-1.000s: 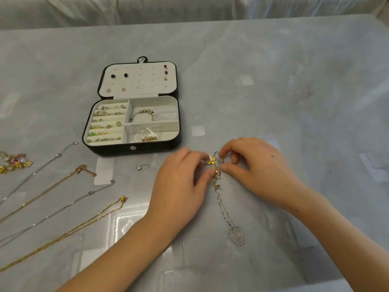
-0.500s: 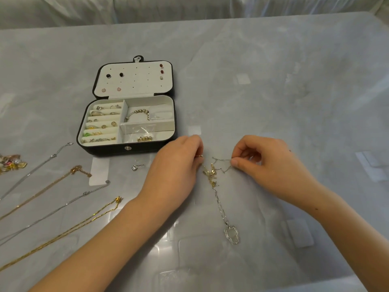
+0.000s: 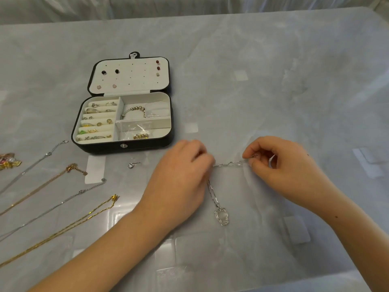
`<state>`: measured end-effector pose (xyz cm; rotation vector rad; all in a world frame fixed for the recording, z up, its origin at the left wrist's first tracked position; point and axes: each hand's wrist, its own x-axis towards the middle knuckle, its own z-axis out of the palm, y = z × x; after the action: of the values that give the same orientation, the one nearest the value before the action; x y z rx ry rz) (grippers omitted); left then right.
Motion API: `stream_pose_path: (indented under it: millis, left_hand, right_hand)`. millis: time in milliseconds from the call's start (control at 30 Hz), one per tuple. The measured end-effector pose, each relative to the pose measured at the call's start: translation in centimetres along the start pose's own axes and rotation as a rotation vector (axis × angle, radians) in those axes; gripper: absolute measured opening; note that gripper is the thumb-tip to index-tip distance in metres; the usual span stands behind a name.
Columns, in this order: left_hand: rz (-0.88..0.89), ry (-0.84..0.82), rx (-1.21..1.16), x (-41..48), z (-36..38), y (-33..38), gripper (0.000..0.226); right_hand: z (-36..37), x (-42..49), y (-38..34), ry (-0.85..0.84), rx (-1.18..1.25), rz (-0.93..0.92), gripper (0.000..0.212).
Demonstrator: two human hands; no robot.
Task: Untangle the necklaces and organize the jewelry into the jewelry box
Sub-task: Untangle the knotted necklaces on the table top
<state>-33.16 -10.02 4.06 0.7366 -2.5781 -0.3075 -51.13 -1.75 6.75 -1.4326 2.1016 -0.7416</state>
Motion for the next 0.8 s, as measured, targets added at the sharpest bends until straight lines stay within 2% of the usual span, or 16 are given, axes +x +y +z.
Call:
stream_pose_path:
  millis: [67, 200, 367, 500, 633, 733, 800]
  left_hand:
    - [0.084, -0.067, 0.005, -1.6, 0.0, 0.5, 0.007]
    - [0.085, -0.221, 0.007, -3.4, -0.2, -0.3, 0.028]
    - [0.099, -0.383, -0.054, -4.0, -1.6, -1.9, 0.03]
    - [0.141, -0.447, -0.117, -4.5, -3.1, -3.3, 0.029]
    - [0.172, -0.428, -0.134, -4.8, -3.9, -3.5, 0.028]
    - [0.076, -0.296, -0.149, -4.5, -3.9, -2.6, 0.027]
    - [-0.082, -0.198, -0.161, -4.1, -3.3, -1.5, 0.028]
  right_hand:
    - [-0.2, -0.1, 0.3, 0.03, -0.021, 0.008, 0.025]
    - [-0.6, -0.6, 0.7, 0.045, -0.037, 0.042, 0.025]
    - [-0.8, -2.1, 0.7, -0.019, -0.044, 0.044, 0.025]
    - [-0.8, -3.8, 0.5, -0.132, -0.06, 0.027, 0.025]
    - [-0.4, -5.0, 0.4, -0.23, -0.202, 0.023, 0.011]
    - [0.1, -5.0, -0.1, -0.047, -0.34, -0.047, 0.006]
    - [1.2, -4.4, -0.8, 0.049, -0.263, -0.079, 0.009]
